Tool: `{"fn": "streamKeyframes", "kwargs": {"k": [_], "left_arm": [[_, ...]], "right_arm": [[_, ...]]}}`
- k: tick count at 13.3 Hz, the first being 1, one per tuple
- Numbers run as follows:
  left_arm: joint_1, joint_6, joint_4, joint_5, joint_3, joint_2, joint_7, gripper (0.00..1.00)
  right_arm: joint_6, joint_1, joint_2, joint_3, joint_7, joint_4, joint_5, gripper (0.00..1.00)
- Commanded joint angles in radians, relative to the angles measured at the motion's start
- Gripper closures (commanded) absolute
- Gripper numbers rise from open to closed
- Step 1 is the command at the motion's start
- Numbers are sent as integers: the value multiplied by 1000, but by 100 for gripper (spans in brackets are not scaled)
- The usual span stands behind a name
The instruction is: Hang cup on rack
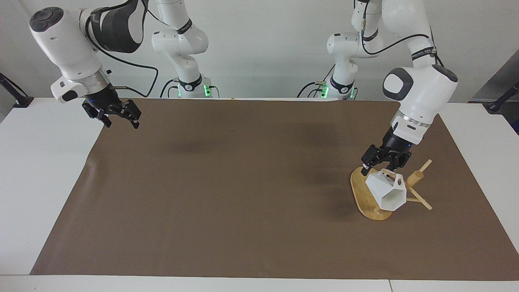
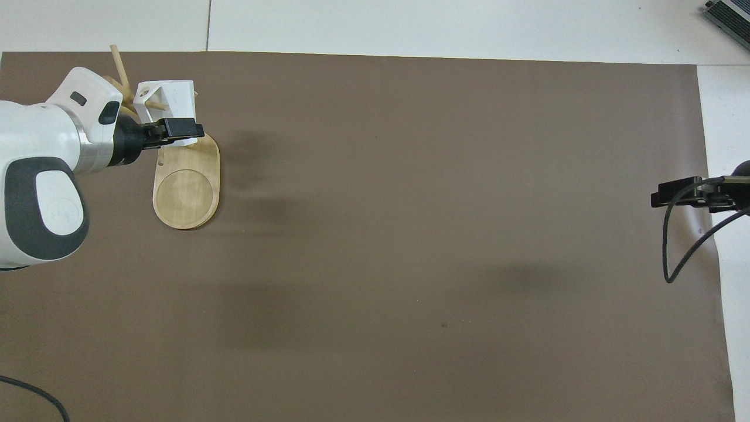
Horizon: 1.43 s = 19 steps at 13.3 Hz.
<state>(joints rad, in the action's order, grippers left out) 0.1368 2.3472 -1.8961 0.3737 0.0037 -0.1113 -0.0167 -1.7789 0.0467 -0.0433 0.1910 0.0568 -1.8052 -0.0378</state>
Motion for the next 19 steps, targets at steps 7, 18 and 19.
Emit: {"fn": "streamKeyframes", "kwargs": {"k": [7, 18, 19], "left_arm": [[-11, -412, 140, -280, 6, 139, 15, 0], [-69, -733, 319, -380, 7, 136, 146, 0], [-75, -738, 324, -380, 7, 136, 146, 0]], "right_arm": [[-14, 1, -13, -27, 20, -8, 7, 0], [-13, -1, -13, -25, 20, -8, 7, 0], [-13, -1, -13, -25, 20, -8, 7, 0]]}}
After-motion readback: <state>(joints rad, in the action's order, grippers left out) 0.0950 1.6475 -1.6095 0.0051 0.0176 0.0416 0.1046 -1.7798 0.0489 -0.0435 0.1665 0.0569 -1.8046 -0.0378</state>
